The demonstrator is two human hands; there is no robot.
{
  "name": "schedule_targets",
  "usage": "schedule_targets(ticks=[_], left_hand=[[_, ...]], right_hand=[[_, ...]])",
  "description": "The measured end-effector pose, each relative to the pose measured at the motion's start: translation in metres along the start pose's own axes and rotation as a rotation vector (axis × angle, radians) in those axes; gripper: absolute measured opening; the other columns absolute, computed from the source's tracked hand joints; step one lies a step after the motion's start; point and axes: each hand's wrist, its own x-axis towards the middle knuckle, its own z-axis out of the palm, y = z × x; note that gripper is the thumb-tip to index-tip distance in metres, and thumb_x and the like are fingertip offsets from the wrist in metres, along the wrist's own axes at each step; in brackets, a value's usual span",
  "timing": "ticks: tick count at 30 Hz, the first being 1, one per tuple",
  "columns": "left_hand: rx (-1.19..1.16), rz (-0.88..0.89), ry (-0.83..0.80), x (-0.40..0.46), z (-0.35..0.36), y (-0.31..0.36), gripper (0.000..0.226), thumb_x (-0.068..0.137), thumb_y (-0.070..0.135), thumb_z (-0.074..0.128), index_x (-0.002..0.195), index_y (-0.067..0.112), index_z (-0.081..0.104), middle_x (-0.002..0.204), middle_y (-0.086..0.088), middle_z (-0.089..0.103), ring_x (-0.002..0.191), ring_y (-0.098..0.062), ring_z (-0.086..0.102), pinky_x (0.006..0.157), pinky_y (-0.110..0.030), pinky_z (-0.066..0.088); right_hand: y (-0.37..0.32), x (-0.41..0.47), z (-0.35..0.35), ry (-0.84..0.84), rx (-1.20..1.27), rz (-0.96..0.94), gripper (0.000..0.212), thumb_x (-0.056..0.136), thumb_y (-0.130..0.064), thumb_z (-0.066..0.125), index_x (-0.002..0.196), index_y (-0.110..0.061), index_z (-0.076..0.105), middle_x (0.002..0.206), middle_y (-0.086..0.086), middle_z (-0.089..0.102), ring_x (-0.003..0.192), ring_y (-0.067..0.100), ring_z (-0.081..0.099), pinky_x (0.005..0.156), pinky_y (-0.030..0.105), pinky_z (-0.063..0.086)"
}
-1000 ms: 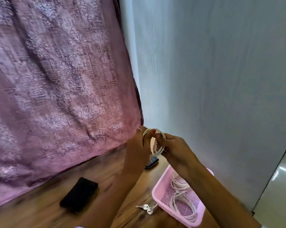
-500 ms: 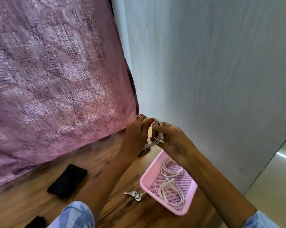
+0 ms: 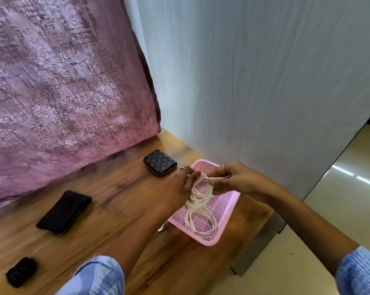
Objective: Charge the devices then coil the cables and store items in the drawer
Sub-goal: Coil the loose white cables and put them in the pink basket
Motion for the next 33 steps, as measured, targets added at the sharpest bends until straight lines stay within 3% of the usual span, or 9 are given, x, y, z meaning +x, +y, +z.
schedule_targets(ticks=[5,10,12,17,19,21,23,25,33], left_hand=[[-0.022,-0.101,-0.025,-0.002,0.026,-0.003,0.023,0.101,0.026,0.039,0.084,0.018,0.052,0.069,0.0,0.057,0.052,-0.011,0.058,0.047,-0.023,0.046],[-0.012,-0.179,-0.098,0.007,0.036,-0.004,0.016,0.099,0.024,0.045,0.099,0.017,0.06,0.08,-0.002,0.061,0.076,-0.021,0.064,0.07,-0.04,0.057],[0.057,-0.208,-0.11,0.012,0.039,-0.008,0.021,0.098,0.025,0.048,0.105,0.012,0.063,0.087,-0.006,0.065,0.08,-0.024,0.065,0.073,-0.041,0.056],[0.15,-0.26,-0.147,0.018,0.049,-0.015,0.02,0.094,0.024,0.054,0.094,0.008,0.065,0.065,0.002,0.058,0.06,-0.014,0.059,0.062,-0.033,0.052],[0.194,-0.244,-0.126,0.017,0.053,-0.017,0.017,0.093,0.026,0.057,0.093,0.011,0.065,0.067,0.002,0.058,0.063,-0.013,0.061,0.063,-0.034,0.054],[0.238,-0.204,-0.095,0.016,0.053,-0.018,0.019,0.092,0.026,0.059,0.102,0.012,0.066,0.075,0.002,0.063,0.061,-0.006,0.059,0.054,-0.024,0.048],[0.25,-0.156,-0.078,0.014,0.054,-0.021,0.021,0.09,0.025,0.061,0.106,0.012,0.066,0.088,-0.003,0.069,0.067,-0.008,0.061,0.06,-0.026,0.052],[0.252,-0.136,-0.061,0.012,0.054,-0.024,0.023,0.088,0.025,0.064,0.108,0.012,0.066,0.094,-0.006,0.07,0.074,-0.013,0.062,0.069,-0.031,0.054],[0.232,-0.146,-0.025,0.007,0.053,-0.031,0.022,0.089,0.035,0.061,0.103,0.018,0.063,0.088,0.002,0.069,0.075,-0.009,0.064,0.07,-0.031,0.056]], right_hand=[[0.01,0.015,-0.006,0.002,0.053,0.179,0.025,0.093,-0.01,0.057,0.114,-0.002,0.067,0.104,0.013,0.071,0.084,0.018,0.071,0.07,0.02,0.058],[0.016,0.037,-0.009,0.116,-0.071,0.254,0.021,0.089,-0.011,0.062,0.108,-0.004,0.069,0.093,0.006,0.068,0.074,0.013,0.067,0.055,0.015,0.053],[0.019,0.045,-0.007,0.141,-0.154,0.271,0.022,0.087,-0.014,0.064,0.107,-0.005,0.069,0.096,0.005,0.067,0.076,0.014,0.067,0.057,0.017,0.054],[0.029,0.057,0.002,0.21,-0.286,0.298,0.023,0.083,-0.01,0.06,0.103,-0.001,0.069,0.106,0.014,0.068,0.08,0.02,0.064,0.061,0.023,0.052],[0.032,0.061,0.005,0.211,-0.312,0.312,0.024,0.084,-0.013,0.06,0.102,0.0,0.068,0.104,0.016,0.069,0.082,0.024,0.065,0.061,0.025,0.051],[0.034,0.064,0.006,0.216,-0.333,0.331,0.025,0.085,-0.016,0.061,0.103,0.0,0.068,0.102,0.017,0.069,0.086,0.027,0.067,0.066,0.029,0.054],[0.036,0.067,0.008,0.224,-0.361,0.342,0.026,0.085,-0.018,0.062,0.103,0.0,0.067,0.1,0.015,0.068,0.084,0.025,0.067,0.072,0.032,0.056],[0.038,0.068,0.01,0.236,-0.418,0.333,0.025,0.085,-0.019,0.062,0.101,0.0,0.069,0.098,0.016,0.068,0.078,0.024,0.063,0.067,0.03,0.051],[0.048,0.066,0.014,0.22,-0.586,0.225,0.023,0.084,-0.009,0.06,0.102,-0.013,0.073,0.102,0.01,0.071,0.088,0.024,0.067,0.076,0.032,0.055]])
